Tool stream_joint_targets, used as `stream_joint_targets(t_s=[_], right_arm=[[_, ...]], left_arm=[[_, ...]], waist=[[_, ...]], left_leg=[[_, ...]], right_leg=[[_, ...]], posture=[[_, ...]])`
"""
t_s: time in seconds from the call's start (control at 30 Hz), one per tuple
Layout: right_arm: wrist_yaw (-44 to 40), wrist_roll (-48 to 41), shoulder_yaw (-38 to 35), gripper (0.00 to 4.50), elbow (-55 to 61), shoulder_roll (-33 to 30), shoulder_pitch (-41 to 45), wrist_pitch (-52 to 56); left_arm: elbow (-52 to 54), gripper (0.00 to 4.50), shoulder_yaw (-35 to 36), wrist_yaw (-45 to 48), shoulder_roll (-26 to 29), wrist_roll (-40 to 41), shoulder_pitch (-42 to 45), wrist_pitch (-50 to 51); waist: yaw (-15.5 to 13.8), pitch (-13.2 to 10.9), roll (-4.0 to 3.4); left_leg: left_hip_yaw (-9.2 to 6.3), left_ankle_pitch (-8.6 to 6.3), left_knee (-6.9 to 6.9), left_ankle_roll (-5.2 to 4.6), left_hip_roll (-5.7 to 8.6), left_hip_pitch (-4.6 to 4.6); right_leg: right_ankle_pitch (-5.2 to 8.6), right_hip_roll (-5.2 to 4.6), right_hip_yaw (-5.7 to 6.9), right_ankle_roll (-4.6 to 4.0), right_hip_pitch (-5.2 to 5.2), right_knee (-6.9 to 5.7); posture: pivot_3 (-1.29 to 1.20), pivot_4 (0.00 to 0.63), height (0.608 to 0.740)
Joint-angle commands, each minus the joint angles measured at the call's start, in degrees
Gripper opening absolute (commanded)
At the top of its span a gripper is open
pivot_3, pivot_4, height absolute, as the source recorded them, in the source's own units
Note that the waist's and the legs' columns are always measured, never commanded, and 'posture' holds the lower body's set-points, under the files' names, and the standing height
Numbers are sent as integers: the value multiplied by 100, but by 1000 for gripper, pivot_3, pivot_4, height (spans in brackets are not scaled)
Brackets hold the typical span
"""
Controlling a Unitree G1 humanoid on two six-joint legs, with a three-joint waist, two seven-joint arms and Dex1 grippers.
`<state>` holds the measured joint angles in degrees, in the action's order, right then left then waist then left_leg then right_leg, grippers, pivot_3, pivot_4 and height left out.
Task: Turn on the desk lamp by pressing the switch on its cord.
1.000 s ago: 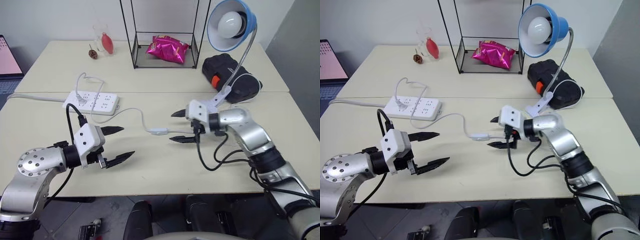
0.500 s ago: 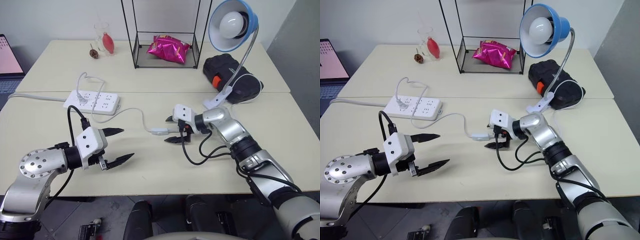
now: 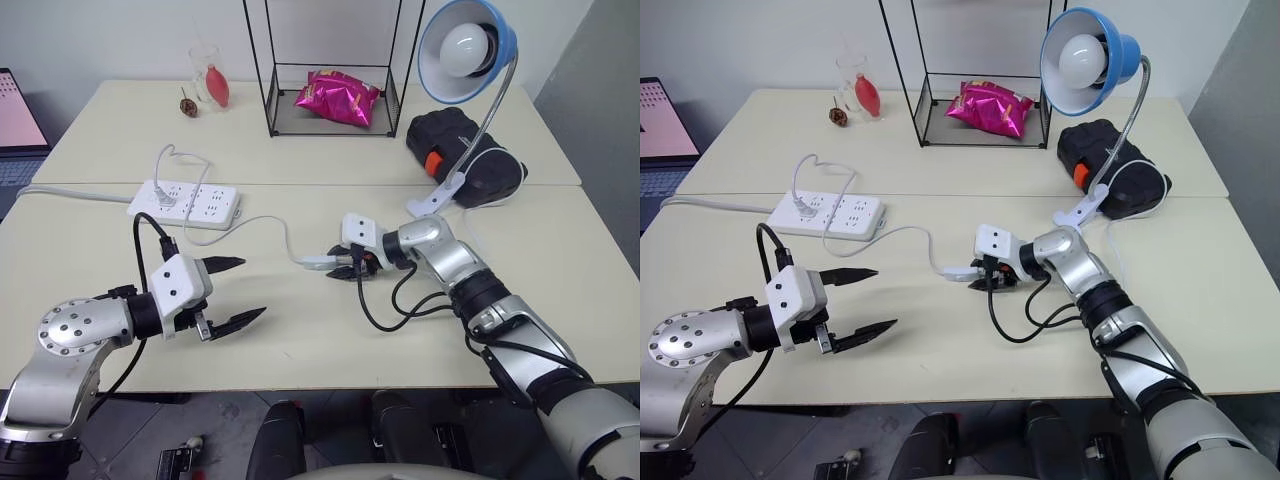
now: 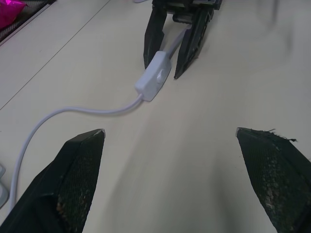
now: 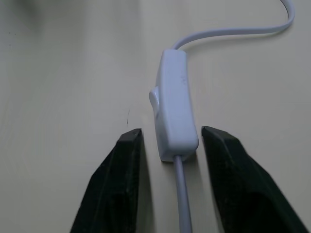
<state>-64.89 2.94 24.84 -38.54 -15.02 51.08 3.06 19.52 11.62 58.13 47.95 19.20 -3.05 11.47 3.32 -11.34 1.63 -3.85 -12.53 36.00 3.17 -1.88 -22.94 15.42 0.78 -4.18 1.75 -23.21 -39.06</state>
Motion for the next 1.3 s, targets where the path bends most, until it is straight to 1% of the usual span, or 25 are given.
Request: stream_joint_targets(t_s=[0.03, 0.07, 0.13, 0.27, 0.37, 0.53, 0.63, 1.0, 1.3], right_arm=[[-41, 23, -115, 958, 243, -25, 100, -164], [-35, 35, -122, 628, 282, -27, 93, -175], [-10, 41, -142, 378, 369, -32, 79, -189], [177, 106, -174, 383, 718, -94, 40, -324], [152, 76, -179, 383, 1245, -189, -61, -235], [-6, 9, -97, 383, 2390, -403, -351, 150], [-25, 44, -31, 383, 2793, -469, -448, 338], [11, 139, 99, 383, 3084, -531, -496, 537], [-9, 156, 117, 383, 3137, -529, -533, 575]], left_arm=[[-22, 4500, 35, -50, 21, -19, 150, -131], [-35, 4500, 21, -74, 2, -21, 181, -122], [-38, 4500, -11, -105, -30, -11, 236, -98], [-22, 4500, -118, -184, -78, -40, 407, -44], [5, 4500, -261, -207, -55, -60, 578, 58], [-137, 4500, -709, -263, -23, -385, 1106, 165], [-246, 4500, -986, -238, -56, -533, 1425, 189], [-790, 4500, -1741, -101, -291, -839, 2214, 203], [-1237, 4500, -1929, -125, -530, -1044, 2551, 58]], waist=[[-1, 0, 0], [-1, 0, 0], [-1, -1, -1], [-1, -1, -1], [-4, -2, -2], [-18, -1, -2], [-14, -1, -2], [-7, -1, -2], [-8, -1, -2]], left_leg=[[0, 0, 0, 0, 0, 0], [-1, 0, 0, 0, 0, 0], [-1, 0, -1, 0, 0, 0], [-1, 0, -1, 0, 0, -1], [-2, 0, -1, 0, 0, -2], [-4, 0, -1, 0, 0, -4], [-9, 0, 0, 0, 1, -5], [-9, 0, 0, 0, 1, -4], [-12, 0, 1, 0, 3, -6]], right_leg=[[0, 0, 0, 0, 0, 0], [0, 0, 1, 0, 0, 0], [0, 0, 0, 0, 0, 0], [0, 0, 1, 0, 0, 0], [0, 0, 2, 0, -1, 0], [0, 0, 3, 0, 0, 1], [0, 2, 6, 1, 0, 0], [0, 5, 5, 1, 0, 0], [0, 4, 6, 1, 0, -1]], posture=[[0, 150, 740], [0, 150, 740], [0, 150, 740], [0, 150, 740], [0, 150, 740], [0, 150, 740], [0, 150, 740], [0, 150, 740], [0, 150, 740]])
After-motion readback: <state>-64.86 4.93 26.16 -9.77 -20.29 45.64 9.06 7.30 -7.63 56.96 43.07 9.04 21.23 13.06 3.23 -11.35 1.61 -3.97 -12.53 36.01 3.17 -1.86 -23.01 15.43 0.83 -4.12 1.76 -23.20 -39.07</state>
